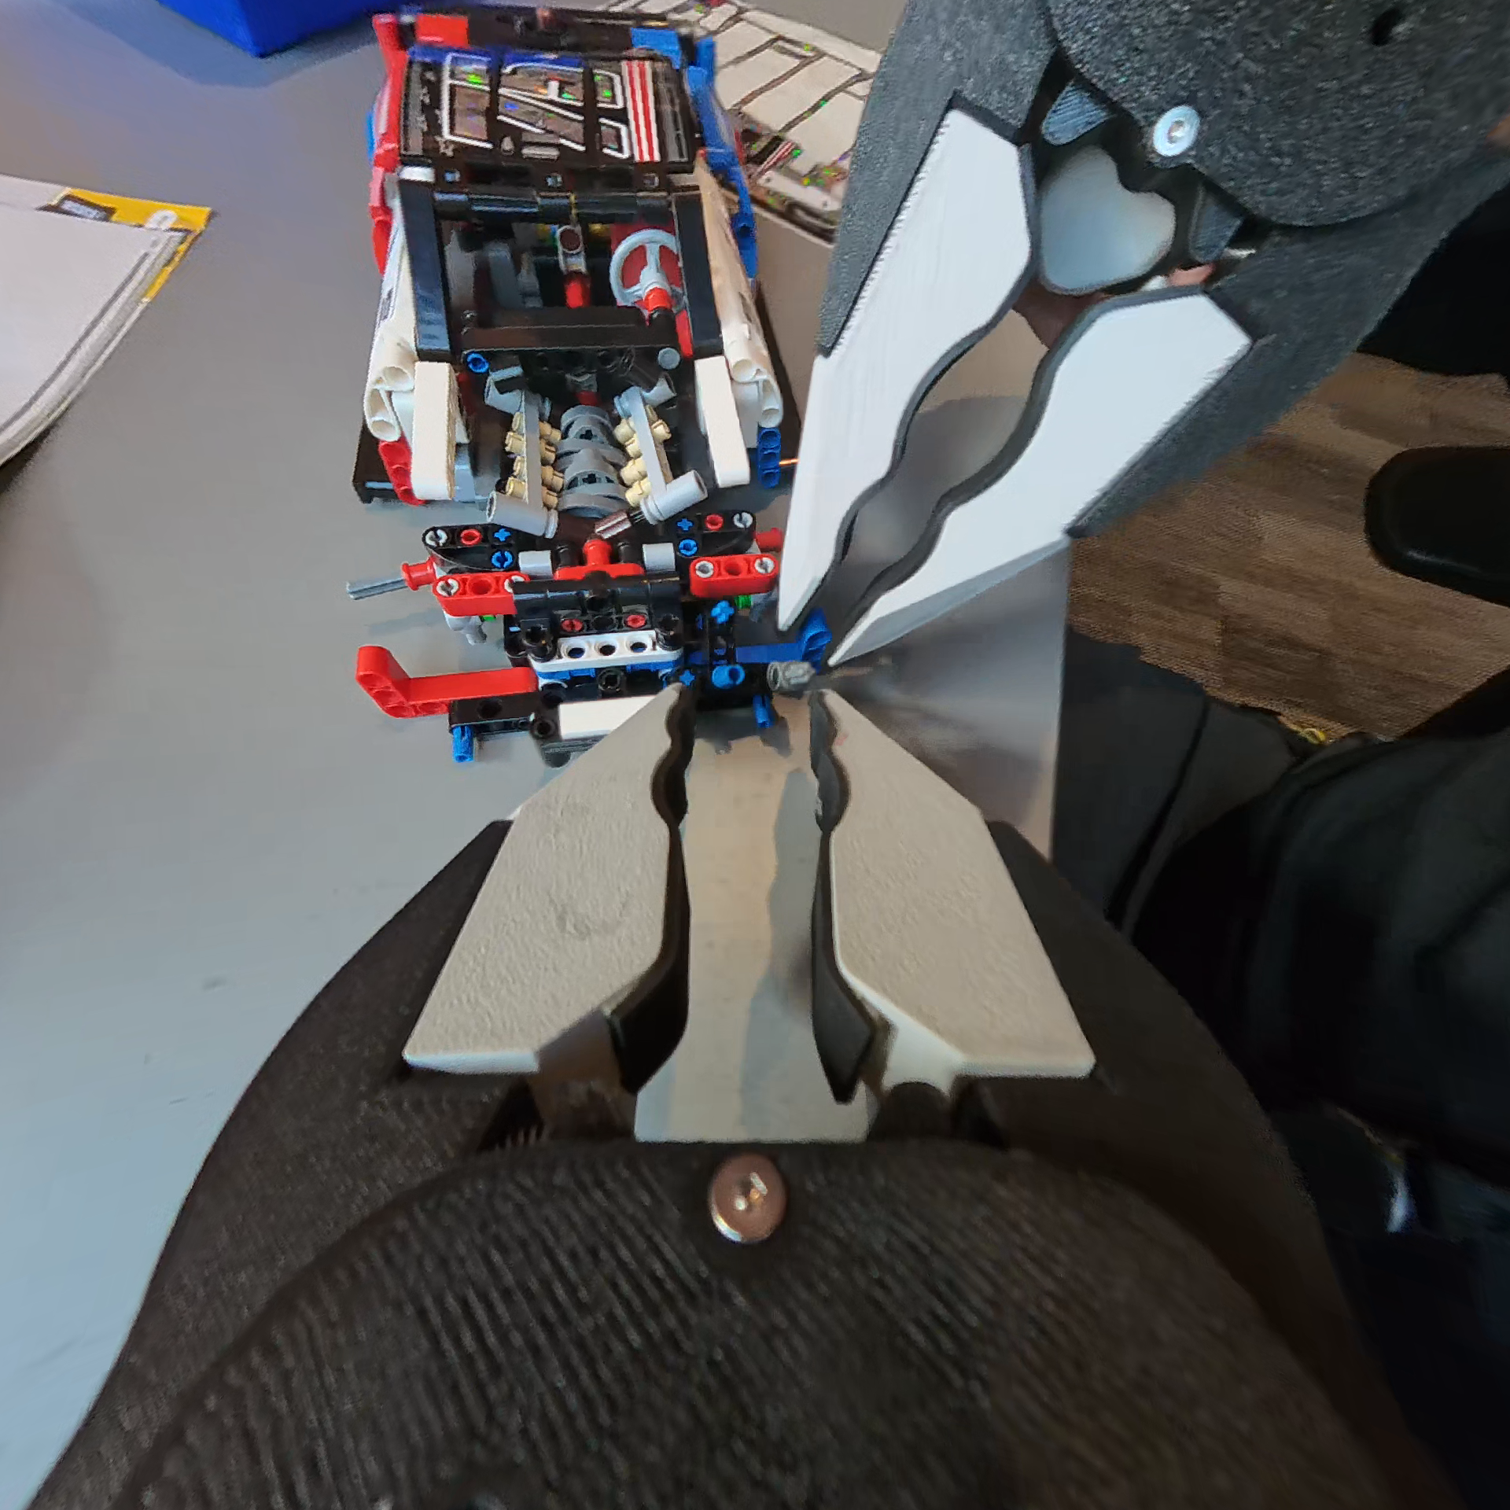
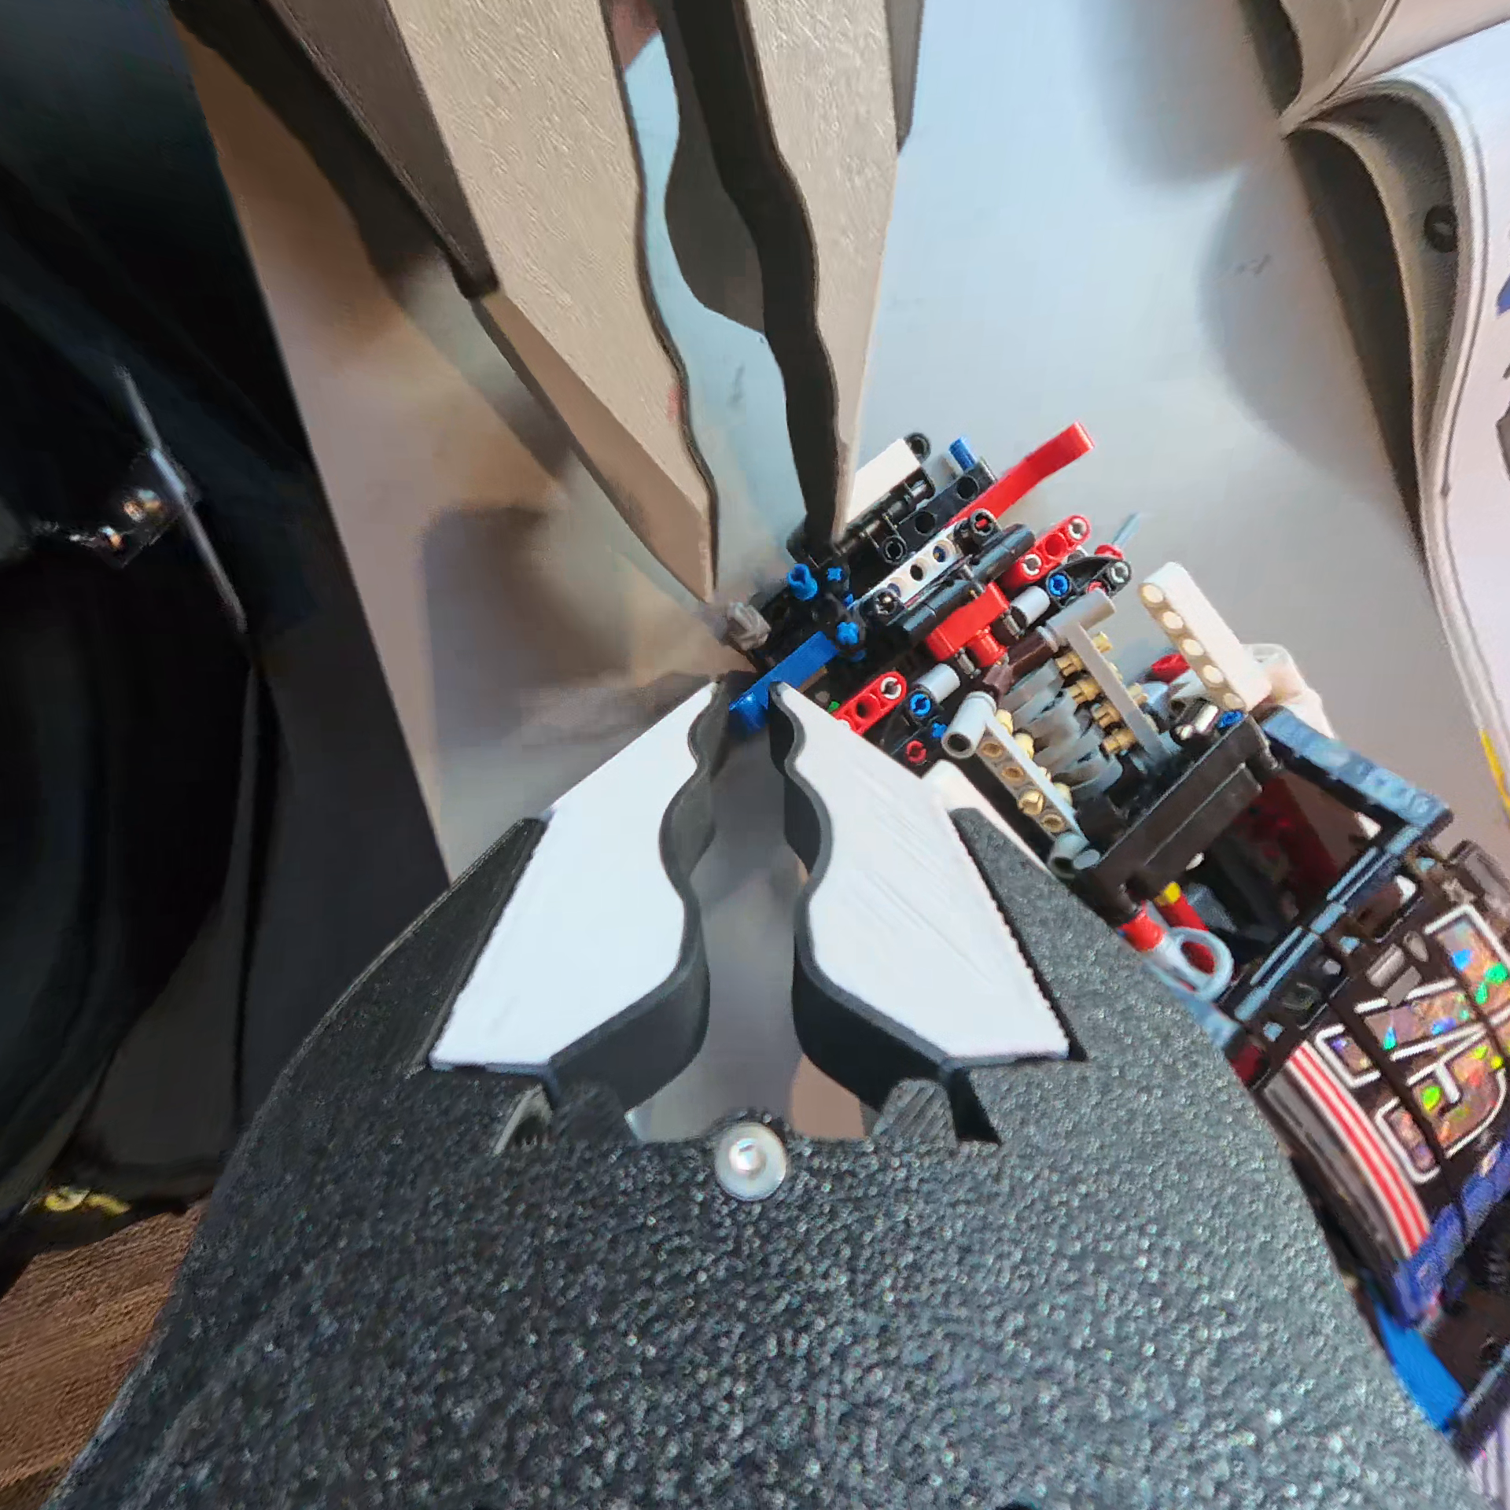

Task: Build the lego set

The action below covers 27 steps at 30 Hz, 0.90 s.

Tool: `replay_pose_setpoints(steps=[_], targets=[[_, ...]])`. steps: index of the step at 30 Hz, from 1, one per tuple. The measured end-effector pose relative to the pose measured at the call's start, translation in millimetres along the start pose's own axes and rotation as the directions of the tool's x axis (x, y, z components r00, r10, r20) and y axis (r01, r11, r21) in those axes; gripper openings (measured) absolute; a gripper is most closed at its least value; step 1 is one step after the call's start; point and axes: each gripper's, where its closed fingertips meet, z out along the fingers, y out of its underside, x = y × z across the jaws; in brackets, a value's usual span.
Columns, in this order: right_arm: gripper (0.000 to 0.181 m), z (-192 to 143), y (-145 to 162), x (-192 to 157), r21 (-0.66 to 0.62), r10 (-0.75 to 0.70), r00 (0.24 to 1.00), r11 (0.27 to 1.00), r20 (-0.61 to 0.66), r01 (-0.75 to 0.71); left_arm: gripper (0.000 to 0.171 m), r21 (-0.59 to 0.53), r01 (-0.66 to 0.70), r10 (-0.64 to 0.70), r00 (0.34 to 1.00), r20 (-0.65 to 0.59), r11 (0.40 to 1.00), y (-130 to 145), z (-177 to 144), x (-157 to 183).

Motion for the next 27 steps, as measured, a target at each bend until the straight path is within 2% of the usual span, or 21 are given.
replay_pose_setpoints(steps=[4,8,11,13,16,20,23,27], targets=[[0.009,-15.9,20.8,-10.9,0.000,0.025,1.000,1.000,0.003,-0.025,0.034,0.014,-0.039,0.040,0.998,-0.054,0.999,-10.2,2.3,32.3],[0.010,-30.8,41.7,-15.2,0.001,0.039,0.999,0.999,-0.012,-0.039,0.028,-0.013,-0.201,0.201,0.980,-0.006,0.980,-13.9,-6.3,33.8],[0.014,-42.3,53.6,-15.2,-0.001,0.072,0.997,0.997,-0.040,-0.073,0.040,-0.043,-0.262,0.259,0.964,-0.062,0.964,-14.6,2.3,36.8],[0.014,-51.7,53.6,-13.9,0.047,0.124,0.990,0.992,-0.072,-0.121,0.043,-0.067,-0.351,0.349,0.936,-0.048,0.934,-14.5,10.3,27.7],[0.016,-61.7,39.9,-24.6,0.171,0.246,0.968,0.957,-0.055,-0.234,0.040,-0.102,-0.445,0.439,0.895,-0.083,0.889,-9.7,21.1,18.6],[0.016,-48.7,30.4,-41.9,0.274,0.367,0.925,0.903,-0.092,-0.331,0.030,-0.130,-0.493,0.474,0.868,-0.150,0.860,-0.4,30.0,20.1],[0.016,-38.1,37.8,-46.0,0.275,0.365,0.915,0.910,-0.173,-0.311,0.028,-0.128,-0.524,0.507,0.850,-0.142,0.842,3.1,34.1,19.8],[0.032,-30.0,43.7,-44.5,0.220,0.337,0.920,0.930,-0.200,-0.293,0.016,-0.113,-0.528,0.517,0.848,-0.114,0.841,1.2,36.7,14.6]])
